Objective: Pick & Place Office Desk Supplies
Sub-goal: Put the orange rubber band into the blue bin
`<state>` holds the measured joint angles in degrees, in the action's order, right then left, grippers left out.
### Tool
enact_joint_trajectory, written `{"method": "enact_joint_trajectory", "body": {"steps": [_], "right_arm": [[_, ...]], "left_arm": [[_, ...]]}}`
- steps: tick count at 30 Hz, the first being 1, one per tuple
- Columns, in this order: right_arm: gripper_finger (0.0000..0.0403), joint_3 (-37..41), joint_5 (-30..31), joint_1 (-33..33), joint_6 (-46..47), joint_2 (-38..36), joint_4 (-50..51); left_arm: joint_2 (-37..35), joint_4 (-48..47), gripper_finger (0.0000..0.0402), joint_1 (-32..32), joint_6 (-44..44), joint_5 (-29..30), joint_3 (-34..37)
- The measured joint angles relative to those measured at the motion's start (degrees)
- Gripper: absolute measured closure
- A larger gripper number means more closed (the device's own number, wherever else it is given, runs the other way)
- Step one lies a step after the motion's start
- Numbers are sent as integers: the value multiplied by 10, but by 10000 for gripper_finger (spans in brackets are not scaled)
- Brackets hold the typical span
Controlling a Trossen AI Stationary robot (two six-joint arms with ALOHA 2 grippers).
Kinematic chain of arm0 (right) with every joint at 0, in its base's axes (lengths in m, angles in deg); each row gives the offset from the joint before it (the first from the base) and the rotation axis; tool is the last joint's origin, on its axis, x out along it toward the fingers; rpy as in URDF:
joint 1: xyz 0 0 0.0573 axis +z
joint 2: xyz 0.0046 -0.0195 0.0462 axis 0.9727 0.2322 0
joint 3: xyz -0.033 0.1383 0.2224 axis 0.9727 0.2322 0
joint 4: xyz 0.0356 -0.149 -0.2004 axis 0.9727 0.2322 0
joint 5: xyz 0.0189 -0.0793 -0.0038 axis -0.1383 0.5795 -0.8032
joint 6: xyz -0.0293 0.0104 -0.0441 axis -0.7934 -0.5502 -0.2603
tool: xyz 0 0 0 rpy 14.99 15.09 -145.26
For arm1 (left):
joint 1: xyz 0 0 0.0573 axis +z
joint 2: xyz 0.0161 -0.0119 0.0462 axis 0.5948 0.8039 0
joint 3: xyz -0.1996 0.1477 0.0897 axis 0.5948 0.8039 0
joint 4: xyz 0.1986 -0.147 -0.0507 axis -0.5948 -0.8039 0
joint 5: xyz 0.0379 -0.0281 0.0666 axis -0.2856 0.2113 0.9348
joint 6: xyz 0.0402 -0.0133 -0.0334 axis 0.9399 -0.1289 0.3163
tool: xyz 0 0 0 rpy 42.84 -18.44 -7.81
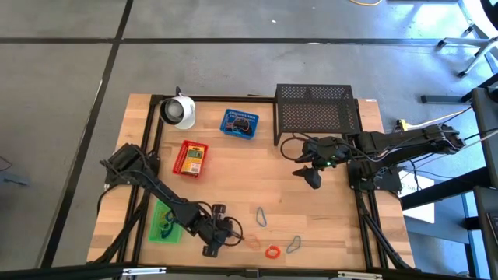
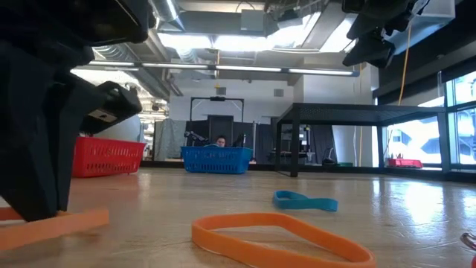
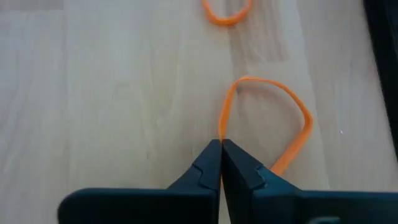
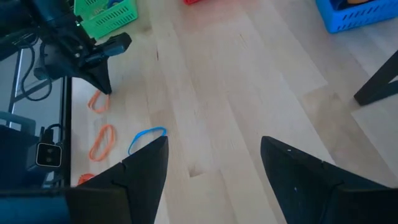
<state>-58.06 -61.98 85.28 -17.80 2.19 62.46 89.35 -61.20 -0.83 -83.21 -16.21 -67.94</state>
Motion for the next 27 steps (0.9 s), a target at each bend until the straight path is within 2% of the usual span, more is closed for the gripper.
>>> {"method": "enact_joint_trajectory", "body": {"steps": [7, 12, 19, 27], "right_arm": [[144, 0, 0, 0, 0, 0, 0], [144, 0, 0, 0, 1, 0, -1], [144, 0, 0, 0, 2, 0, -1], [144, 0, 0, 0, 1, 0, -2]], "left_arm": [[-80, -2, 400, 8, -59, 164, 0], [-142, -1, 400, 29, -42, 280, 1], [-201, 2, 400, 64, -26, 391, 0], [-214, 3, 400, 84, -27, 479, 0]]}}
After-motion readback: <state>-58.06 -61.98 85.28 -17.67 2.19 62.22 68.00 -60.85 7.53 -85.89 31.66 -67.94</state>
